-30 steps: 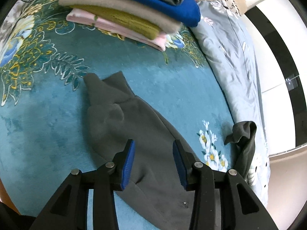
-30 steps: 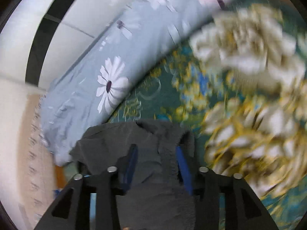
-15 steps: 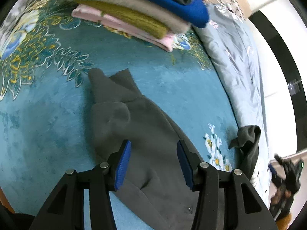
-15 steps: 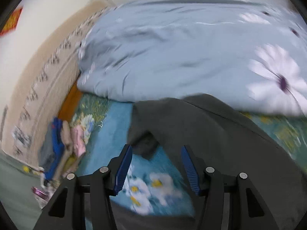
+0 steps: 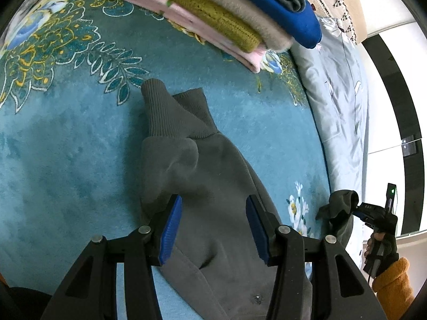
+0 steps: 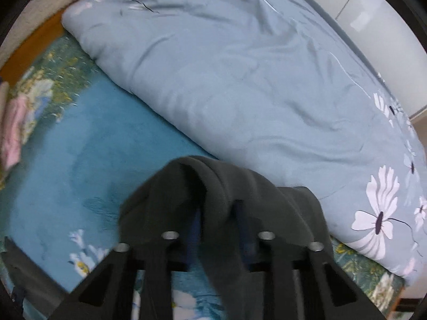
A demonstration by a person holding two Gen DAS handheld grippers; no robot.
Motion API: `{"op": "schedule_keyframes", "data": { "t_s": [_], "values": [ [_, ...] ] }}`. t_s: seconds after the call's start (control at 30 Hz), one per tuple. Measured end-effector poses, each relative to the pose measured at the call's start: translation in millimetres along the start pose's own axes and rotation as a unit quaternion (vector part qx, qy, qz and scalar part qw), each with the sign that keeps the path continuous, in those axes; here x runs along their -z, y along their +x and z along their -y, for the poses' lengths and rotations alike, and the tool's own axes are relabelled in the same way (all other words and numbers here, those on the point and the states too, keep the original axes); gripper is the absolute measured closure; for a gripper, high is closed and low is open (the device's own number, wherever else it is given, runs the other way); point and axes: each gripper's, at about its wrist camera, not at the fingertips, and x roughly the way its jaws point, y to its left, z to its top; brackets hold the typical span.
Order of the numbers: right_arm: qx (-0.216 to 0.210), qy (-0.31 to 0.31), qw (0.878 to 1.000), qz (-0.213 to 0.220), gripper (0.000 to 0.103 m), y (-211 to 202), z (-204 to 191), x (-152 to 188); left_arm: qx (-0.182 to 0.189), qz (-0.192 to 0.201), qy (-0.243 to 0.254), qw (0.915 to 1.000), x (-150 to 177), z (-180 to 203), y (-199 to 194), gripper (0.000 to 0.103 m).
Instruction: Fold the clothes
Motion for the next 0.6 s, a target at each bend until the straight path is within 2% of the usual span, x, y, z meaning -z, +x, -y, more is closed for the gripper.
{"op": "schedule_keyframes", "data": {
  "t_s": [0.07,0.2,0.27,0.33,0.37,0.43,0.5,0.6],
  "values": [
    [-0.009,0.021,1.000,0.002,0.092,0,8,0,0.002,-0.002,-0.003,1.0000,-1,-1,1,0.052],
    [-0.075,0.094,0.991,0.055,0.095,-29,40,11,0.006,-0.008,-0.010,0.9999,-1,-4,3,0.052],
    [-0.118,0.125,0.981,0.090,0.095,-50,58,21,0.008,-0.009,-0.008,0.9999,-1,-3,2,0.052],
    [-0.173,0.143,0.966,0.131,0.095,-80,73,43,0.010,-0.008,-0.002,0.9999,0,-1,2,0.052],
    [-0.200,0.144,0.957,0.152,0.095,-97,78,59,0.011,-0.009,0.000,0.9999,0,0,2,0.052],
    [-0.231,0.127,0.948,0.177,0.095,-124,78,89,0.012,-0.010,0.006,0.9999,1,2,2,0.052],
    [-0.245,0.094,0.948,0.182,0.095,-140,68,119,0.010,-0.013,0.017,0.9997,2,6,2,0.052],
    [-0.249,0.042,0.957,0.141,0.095,-129,38,174,0.011,-0.016,0.034,0.9992,5,13,0,0.052]
  ]
}}
